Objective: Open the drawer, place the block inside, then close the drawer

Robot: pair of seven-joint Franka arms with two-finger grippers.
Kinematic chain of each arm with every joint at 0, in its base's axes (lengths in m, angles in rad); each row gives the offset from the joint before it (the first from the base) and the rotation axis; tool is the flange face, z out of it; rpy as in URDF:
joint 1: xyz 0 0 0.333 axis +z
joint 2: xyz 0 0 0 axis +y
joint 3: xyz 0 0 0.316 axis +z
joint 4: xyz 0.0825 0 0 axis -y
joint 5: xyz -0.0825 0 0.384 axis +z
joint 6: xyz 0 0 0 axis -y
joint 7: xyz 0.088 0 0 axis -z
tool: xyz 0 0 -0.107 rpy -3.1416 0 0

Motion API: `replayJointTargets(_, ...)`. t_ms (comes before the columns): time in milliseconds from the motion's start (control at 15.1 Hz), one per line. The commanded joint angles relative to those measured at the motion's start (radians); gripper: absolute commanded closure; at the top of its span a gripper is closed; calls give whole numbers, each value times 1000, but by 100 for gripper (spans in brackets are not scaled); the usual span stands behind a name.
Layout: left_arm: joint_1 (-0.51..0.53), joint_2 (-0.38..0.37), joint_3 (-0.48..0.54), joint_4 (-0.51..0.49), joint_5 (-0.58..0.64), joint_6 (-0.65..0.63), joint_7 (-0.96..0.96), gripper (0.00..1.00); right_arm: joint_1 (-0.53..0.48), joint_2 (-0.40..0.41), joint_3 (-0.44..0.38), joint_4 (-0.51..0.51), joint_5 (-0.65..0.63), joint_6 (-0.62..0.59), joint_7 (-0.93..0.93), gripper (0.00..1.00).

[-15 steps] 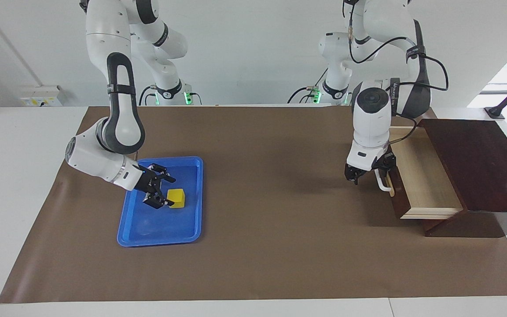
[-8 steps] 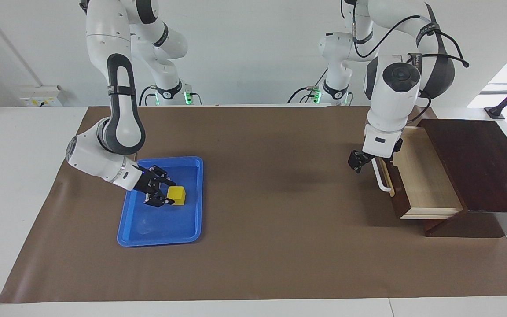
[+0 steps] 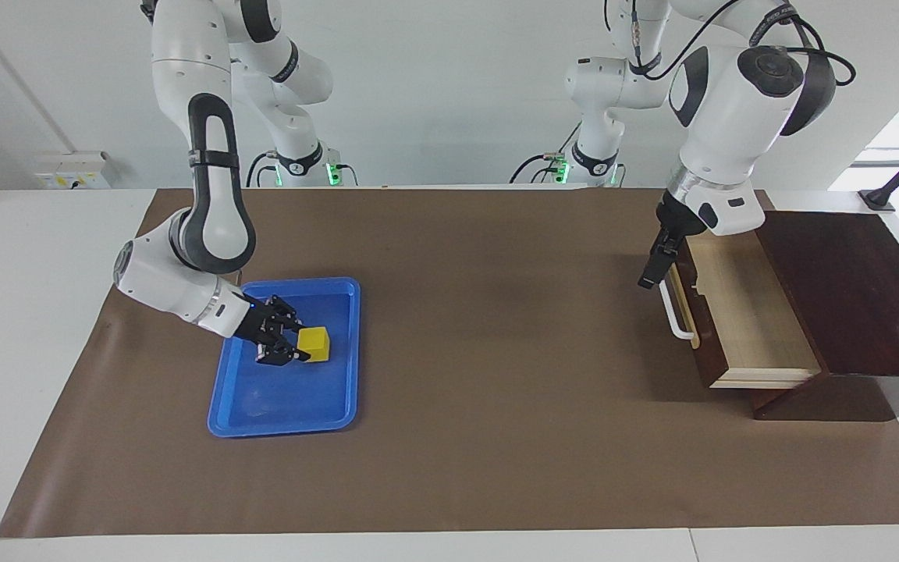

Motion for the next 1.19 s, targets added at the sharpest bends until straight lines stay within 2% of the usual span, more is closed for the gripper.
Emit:
replayJointTargets(0, -2, -8, 2, -14, -10, 5, -173, 0, 7, -37, 3, 28, 17, -46, 95, 100)
replayJointTargets(198, 3, 13, 2, 8, -14, -69, -252, 0, 71, -85, 3, 80, 14, -108, 257, 100)
replayJointTargets(331, -14, 93, 2, 85, -7, -139, -285, 0, 134, -111, 4, 108, 14, -106, 384, 100)
replayJointTargets(529, -35, 177, -1, 222, -13, -208, -421, 0, 249, -105, 3, 192, 15, -87, 564, 100)
replayJointTargets(728, -95, 173, -2, 209, -9, -193, -596, 0, 365, -96, 6, 206, 21, 50, 653, 100)
replayJointTargets(992, -164, 165, -2, 183, -13, -131, -690, 0, 508, -82, 6, 207, 26, 228, 741, 100)
replayJointTargets(1125, -198, 165, -2, 176, -12, -116, -719, 0, 554, -80, 6, 206, 23, 274, 779, 100)
